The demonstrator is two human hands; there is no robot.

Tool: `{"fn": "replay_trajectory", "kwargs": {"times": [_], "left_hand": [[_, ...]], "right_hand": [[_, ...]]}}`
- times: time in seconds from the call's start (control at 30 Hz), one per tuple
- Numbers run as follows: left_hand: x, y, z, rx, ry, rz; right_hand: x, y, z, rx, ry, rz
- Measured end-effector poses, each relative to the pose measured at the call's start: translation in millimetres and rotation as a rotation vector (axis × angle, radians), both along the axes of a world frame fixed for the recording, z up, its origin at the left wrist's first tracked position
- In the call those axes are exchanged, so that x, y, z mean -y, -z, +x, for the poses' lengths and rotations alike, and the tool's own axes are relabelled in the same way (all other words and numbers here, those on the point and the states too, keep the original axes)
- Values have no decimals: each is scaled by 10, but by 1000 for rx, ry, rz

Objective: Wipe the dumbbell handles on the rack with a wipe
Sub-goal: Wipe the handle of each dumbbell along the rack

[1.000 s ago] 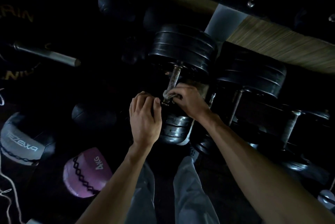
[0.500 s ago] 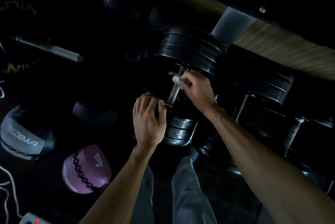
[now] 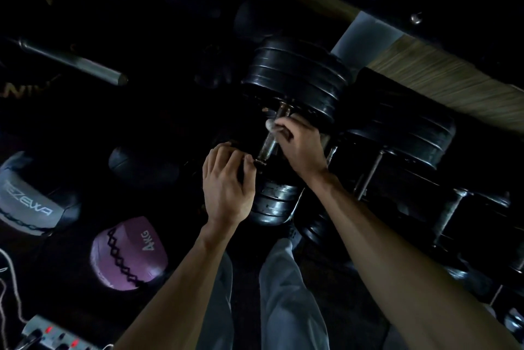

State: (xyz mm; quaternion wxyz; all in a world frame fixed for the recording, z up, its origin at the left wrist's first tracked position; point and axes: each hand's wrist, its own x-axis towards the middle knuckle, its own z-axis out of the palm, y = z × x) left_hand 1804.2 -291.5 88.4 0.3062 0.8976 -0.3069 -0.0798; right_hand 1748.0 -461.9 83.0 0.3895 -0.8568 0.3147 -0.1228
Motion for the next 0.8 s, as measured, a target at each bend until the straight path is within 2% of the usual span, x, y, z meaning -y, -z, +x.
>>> {"fn": "replay_trajectory", "kwargs": {"times": [0.1, 0.17, 0.33, 0.4, 0.47, 0.57, 0.6, 0.73, 0.8], "left_hand": [[-4, -7, 12, -6, 8, 15], [-5, -15, 10, -17, 14, 29], [3, -42, -4, -10, 1, 23], [6, -37, -10, 1, -1, 6], [12, -40, -7, 12, -2, -4], [16, -47, -11, 5, -6, 10], [12, -43, -11, -2, -7, 19], [0, -20, -4, -2, -1, 5], [2, -14, 1, -8, 1, -4]], "right_hand": [[-103, 6, -175, -90, -211, 232], [-67, 16, -194, -142, -307, 233], [105, 47, -25, -41, -50, -52], [105, 66, -35, 5, -8, -68], [66, 84, -115, -10, -97, 7], [24, 109, -280, -171, -367, 112], [42, 99, -296, -174, -378, 102], [216, 43, -134, 2, -72, -45], [239, 42, -64, 22, 16, -102]]}}
